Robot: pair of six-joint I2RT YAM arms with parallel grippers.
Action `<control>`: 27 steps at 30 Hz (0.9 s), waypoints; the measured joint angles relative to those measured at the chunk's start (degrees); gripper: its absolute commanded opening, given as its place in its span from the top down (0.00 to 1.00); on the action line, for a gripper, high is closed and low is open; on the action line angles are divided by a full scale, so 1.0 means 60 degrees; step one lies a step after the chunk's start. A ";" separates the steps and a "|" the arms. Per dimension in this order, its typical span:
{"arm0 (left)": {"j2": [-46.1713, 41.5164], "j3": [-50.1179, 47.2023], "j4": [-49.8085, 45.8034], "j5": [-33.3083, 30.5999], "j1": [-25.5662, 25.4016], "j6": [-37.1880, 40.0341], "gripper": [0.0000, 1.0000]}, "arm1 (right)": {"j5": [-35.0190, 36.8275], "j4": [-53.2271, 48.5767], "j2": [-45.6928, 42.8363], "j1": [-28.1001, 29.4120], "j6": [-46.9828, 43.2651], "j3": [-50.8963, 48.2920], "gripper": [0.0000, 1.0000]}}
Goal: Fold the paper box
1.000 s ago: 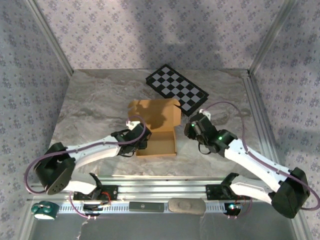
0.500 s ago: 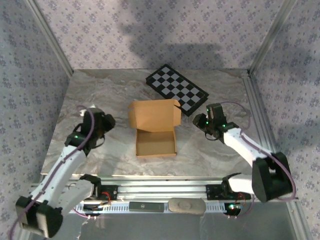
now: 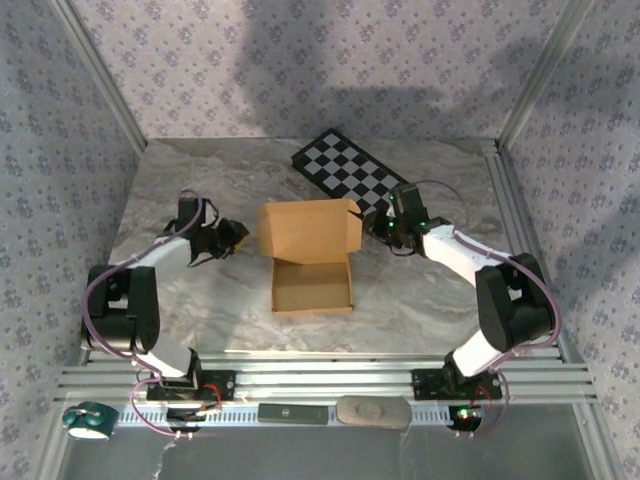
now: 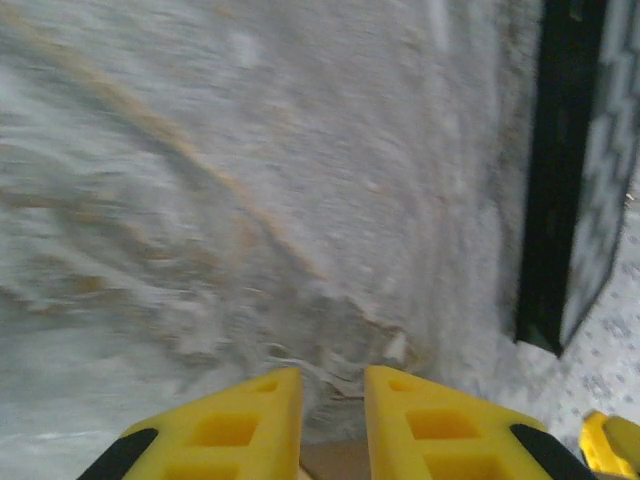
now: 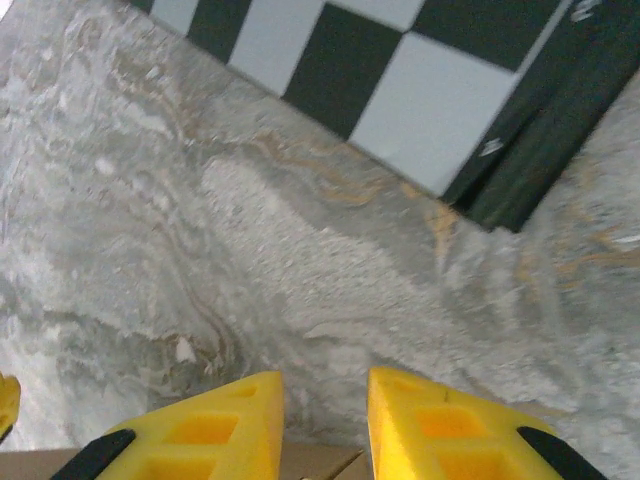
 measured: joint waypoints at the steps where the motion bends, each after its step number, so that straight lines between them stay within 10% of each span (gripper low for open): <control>1: -0.0135 0.0000 0.0044 0.0047 -0.0138 -0.0029 0.79 | 0.0022 -0.0018 0.0000 0.0095 -0.0007 0.0015 0.70; 16: -0.1610 -0.0954 0.0295 -0.0514 -0.1104 -0.0841 0.80 | 0.0831 -0.0492 -0.0612 0.1206 0.0117 -0.0036 0.76; 27: -0.3770 -0.1927 0.0160 -0.1931 -0.1089 -0.2543 0.53 | 0.1045 -0.0335 -0.1282 0.1279 0.1151 -0.0798 0.69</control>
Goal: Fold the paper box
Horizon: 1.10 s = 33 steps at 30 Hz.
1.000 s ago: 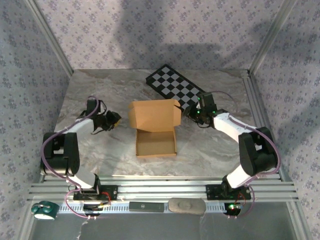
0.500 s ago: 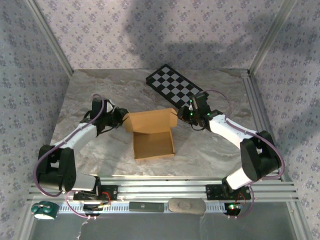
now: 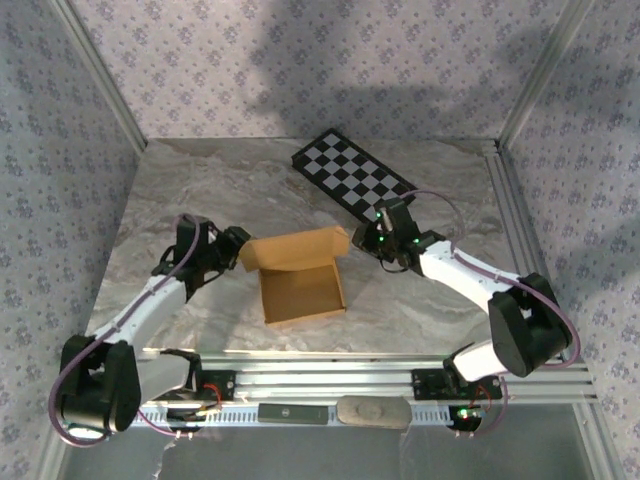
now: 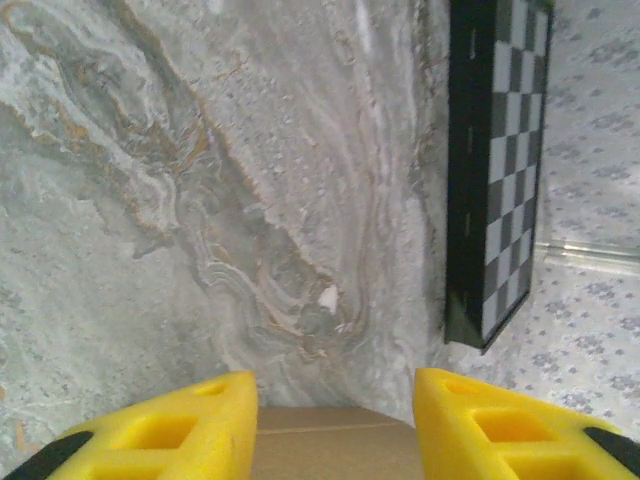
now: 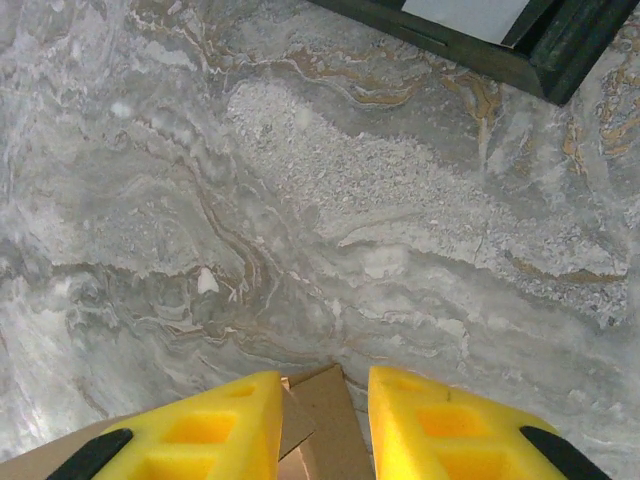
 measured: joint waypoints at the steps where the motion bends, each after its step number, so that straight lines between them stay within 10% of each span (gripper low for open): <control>1: -0.0044 0.0073 -0.0051 0.0004 0.0018 -0.0062 0.53 | -0.0131 0.0098 0.0000 -0.0073 0.0142 -0.0036 0.69; 15: -0.0838 -0.0346 -0.0550 0.0619 0.0616 -0.1362 0.53 | -0.0408 0.0954 -0.1282 -0.0266 0.0637 -0.1126 0.47; 23: -0.0510 0.0248 -0.1413 0.0841 0.0634 -0.0321 0.54 | 0.0867 0.0149 -0.3472 0.1421 -0.5697 -0.0546 0.29; 33: 0.0393 0.0393 -0.1432 0.0976 0.0630 0.0106 0.55 | -0.1920 -0.0601 -0.2310 -0.0645 -1.1573 -0.0109 0.21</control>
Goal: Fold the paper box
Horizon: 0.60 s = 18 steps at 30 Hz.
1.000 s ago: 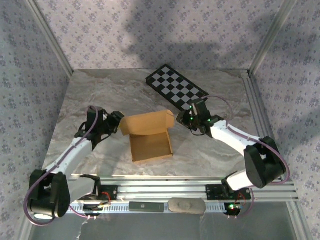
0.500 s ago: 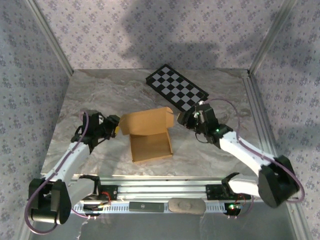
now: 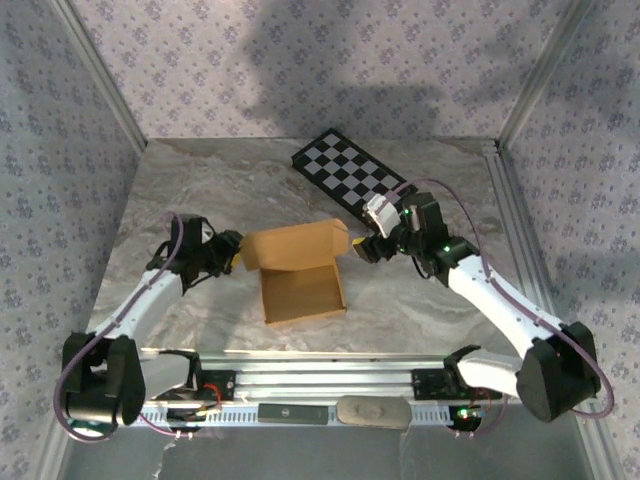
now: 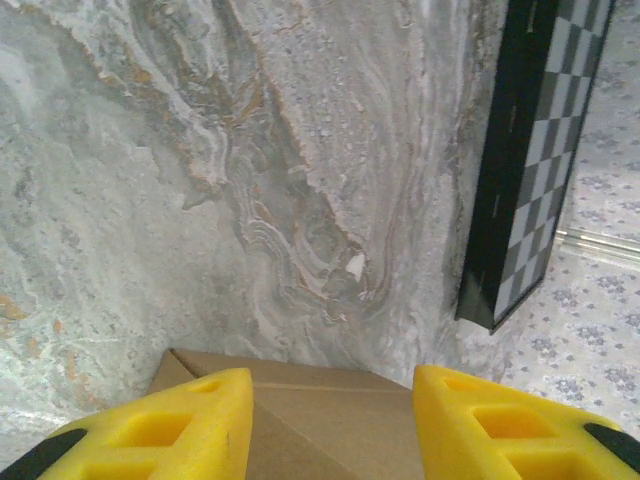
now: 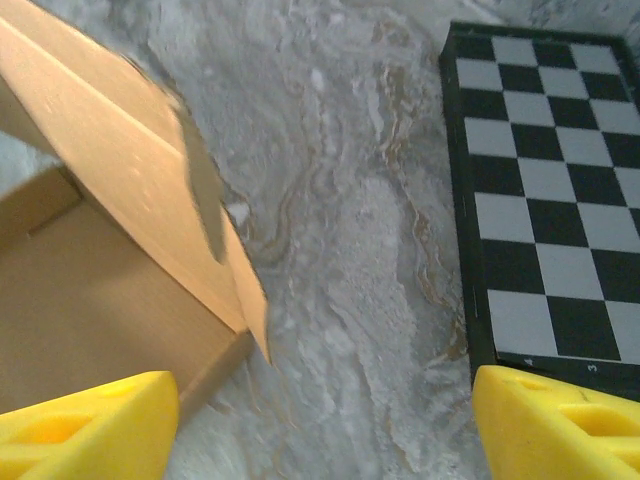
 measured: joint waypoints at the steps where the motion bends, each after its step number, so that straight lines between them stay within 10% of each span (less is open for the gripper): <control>1: 0.0084 0.0000 0.0018 0.0000 0.0000 0.0000 0.56 | -0.0215 0.0055 0.0131 -0.0058 -0.0146 -0.0033 0.21; 18: 0.0466 0.0437 0.0106 0.0000 -0.0127 0.0036 0.58 | -0.1104 0.1137 0.2681 0.0801 0.0168 0.0623 0.37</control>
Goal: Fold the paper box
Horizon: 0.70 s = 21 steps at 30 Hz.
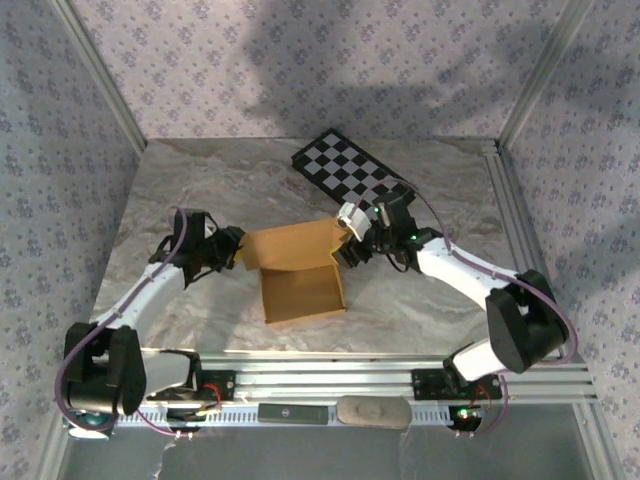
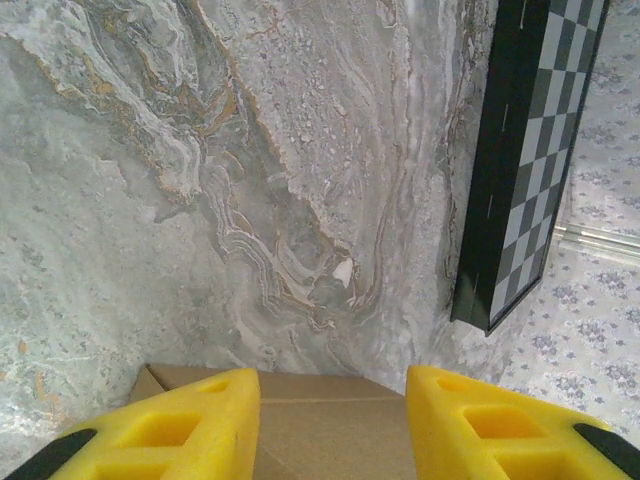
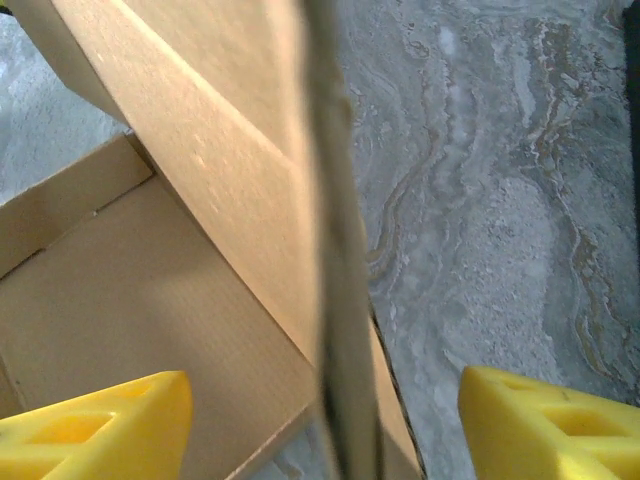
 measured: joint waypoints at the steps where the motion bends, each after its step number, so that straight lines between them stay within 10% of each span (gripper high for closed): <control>1: 0.0058 0.0029 0.0015 0.0000 0.0000 0.0000 0.58 | -0.0015 -0.0015 0.0171 0.0015 0.0080 0.0178 0.42; 16: 0.0535 0.0317 0.0444 -0.0011 -0.0098 -0.0127 0.61 | 0.1224 0.0237 0.0426 0.0703 0.1679 0.0382 1.00; 21: 0.0583 0.0331 0.0681 -0.0062 -0.0189 -0.0368 0.63 | 0.2659 0.0809 -0.0135 0.1373 0.2688 -0.0310 1.00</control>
